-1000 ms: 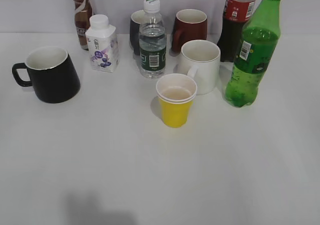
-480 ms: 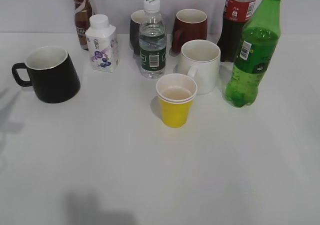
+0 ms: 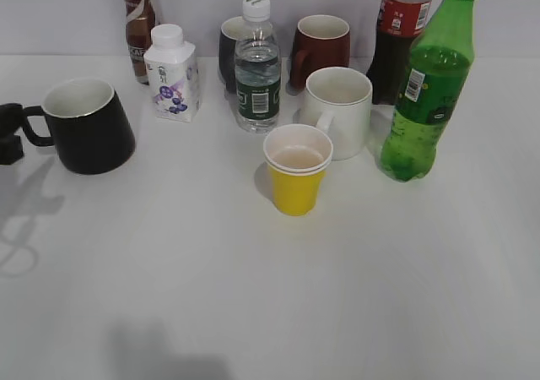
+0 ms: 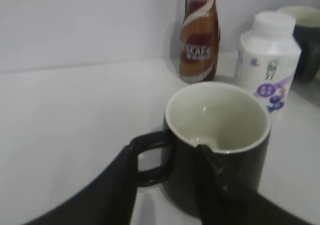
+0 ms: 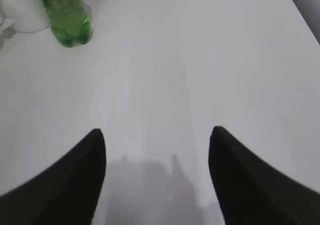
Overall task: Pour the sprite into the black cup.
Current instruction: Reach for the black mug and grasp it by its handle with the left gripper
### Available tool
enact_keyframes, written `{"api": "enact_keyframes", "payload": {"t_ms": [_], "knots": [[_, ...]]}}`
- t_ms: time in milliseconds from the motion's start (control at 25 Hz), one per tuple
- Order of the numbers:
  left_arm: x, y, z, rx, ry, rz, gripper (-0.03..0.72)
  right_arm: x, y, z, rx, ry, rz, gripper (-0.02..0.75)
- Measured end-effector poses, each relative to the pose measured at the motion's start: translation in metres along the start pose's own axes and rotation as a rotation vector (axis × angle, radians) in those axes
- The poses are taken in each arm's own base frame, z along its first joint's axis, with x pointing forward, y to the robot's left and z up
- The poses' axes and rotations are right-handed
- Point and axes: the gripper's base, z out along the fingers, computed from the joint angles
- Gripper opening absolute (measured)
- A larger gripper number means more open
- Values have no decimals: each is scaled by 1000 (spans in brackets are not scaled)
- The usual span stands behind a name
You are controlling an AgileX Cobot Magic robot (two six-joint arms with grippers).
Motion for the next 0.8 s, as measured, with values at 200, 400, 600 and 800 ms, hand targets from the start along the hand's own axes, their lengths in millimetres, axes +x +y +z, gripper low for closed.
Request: {"api": "enact_keyframes", "payload": {"t_ms": [200, 400, 600, 800], "knots": [[20, 4, 17, -19, 48, -23, 404, 0, 0, 0, 0, -1, 0, 483], [38, 10, 37, -46, -8, -33, 416, 0, 0, 0, 0, -1, 0, 483], [55, 13, 48, -68, -22, -48, 381, 0, 0, 0, 0, -1, 0, 483], [66, 13, 55, -71, -42, -50, 365, 0, 0, 0, 0, -1, 0, 483]]}}
